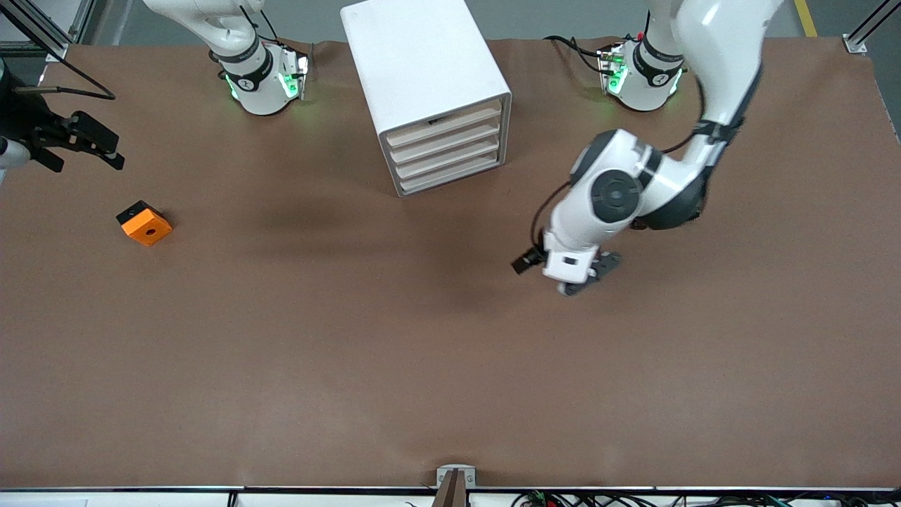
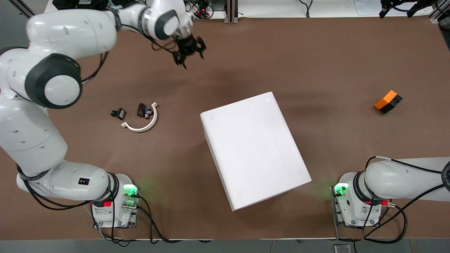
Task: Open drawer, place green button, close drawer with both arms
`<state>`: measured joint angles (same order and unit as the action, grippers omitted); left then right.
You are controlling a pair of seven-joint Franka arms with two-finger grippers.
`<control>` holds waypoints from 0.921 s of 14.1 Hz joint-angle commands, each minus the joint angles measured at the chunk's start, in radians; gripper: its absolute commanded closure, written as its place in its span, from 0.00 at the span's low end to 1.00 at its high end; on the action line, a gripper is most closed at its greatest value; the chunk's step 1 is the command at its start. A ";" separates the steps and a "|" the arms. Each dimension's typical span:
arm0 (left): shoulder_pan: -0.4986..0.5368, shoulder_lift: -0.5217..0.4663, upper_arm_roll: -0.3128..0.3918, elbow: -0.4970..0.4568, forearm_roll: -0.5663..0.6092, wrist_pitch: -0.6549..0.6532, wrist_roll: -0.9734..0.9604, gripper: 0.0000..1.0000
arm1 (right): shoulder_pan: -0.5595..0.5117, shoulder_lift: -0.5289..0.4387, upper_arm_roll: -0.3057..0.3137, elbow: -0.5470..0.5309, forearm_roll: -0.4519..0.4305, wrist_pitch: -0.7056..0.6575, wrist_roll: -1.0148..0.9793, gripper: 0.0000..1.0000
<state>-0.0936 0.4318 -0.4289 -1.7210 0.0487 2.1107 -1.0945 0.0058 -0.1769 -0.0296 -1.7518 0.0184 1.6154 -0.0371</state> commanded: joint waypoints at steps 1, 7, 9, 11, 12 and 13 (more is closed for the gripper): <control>0.087 -0.044 -0.010 0.044 0.052 -0.087 0.115 0.00 | -0.027 0.016 0.017 0.046 -0.009 -0.014 -0.003 0.00; 0.261 -0.137 -0.008 0.112 0.054 -0.236 0.404 0.00 | -0.038 0.016 0.017 0.087 -0.009 -0.014 -0.001 0.00; 0.325 -0.183 -0.010 0.112 0.054 -0.256 0.477 0.00 | -0.043 0.016 0.017 0.092 -0.009 -0.014 -0.003 0.00; 0.365 -0.241 -0.010 0.113 0.053 -0.311 0.582 0.00 | -0.044 0.016 0.017 0.095 -0.009 -0.015 -0.004 0.00; 0.379 -0.266 -0.008 0.116 0.053 -0.333 0.613 0.00 | -0.046 0.016 0.017 0.101 -0.009 -0.019 -0.006 0.00; 0.396 -0.289 -0.010 0.116 0.053 -0.356 0.639 0.00 | -0.046 0.016 0.017 0.101 -0.009 -0.025 -0.009 0.00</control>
<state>0.2739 0.2070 -0.4282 -1.5917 0.0882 1.8023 -0.5088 -0.0166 -0.1727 -0.0291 -1.6811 0.0184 1.6139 -0.0371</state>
